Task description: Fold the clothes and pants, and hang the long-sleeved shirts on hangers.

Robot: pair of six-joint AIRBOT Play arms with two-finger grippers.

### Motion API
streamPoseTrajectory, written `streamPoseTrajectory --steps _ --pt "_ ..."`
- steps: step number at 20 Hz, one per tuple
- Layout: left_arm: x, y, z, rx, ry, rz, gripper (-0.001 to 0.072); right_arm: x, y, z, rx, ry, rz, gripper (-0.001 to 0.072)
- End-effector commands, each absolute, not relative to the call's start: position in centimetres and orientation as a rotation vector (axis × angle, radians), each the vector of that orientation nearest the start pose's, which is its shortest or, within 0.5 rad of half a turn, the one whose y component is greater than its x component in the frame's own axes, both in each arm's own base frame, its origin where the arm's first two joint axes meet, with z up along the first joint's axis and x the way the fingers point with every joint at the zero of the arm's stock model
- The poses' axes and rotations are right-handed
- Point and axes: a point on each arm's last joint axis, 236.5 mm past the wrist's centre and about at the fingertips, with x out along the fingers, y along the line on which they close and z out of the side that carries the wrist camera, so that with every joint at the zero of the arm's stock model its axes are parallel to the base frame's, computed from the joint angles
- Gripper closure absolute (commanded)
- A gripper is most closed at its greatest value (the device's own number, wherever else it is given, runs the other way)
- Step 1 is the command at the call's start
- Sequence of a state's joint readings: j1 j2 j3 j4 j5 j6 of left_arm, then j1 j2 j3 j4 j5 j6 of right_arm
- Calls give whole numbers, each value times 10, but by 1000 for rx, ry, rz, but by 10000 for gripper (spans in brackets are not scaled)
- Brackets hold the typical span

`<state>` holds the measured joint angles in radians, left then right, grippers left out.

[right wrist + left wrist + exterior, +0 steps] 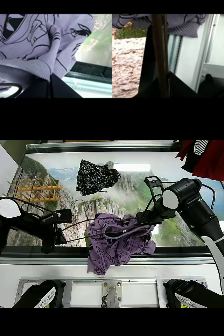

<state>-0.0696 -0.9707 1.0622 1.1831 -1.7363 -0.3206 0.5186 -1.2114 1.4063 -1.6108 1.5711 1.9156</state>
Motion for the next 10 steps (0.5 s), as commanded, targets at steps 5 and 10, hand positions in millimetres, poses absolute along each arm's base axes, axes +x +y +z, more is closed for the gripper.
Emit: streamPoseTrajectory --steps 5,10 --pt "214 -106 43 663 1192 -1341 689 298 159 94 -95 1374 165 696" --pt "207 -121 23 677 1211 -1395 689 298 159 94 -96 1374 165 696"
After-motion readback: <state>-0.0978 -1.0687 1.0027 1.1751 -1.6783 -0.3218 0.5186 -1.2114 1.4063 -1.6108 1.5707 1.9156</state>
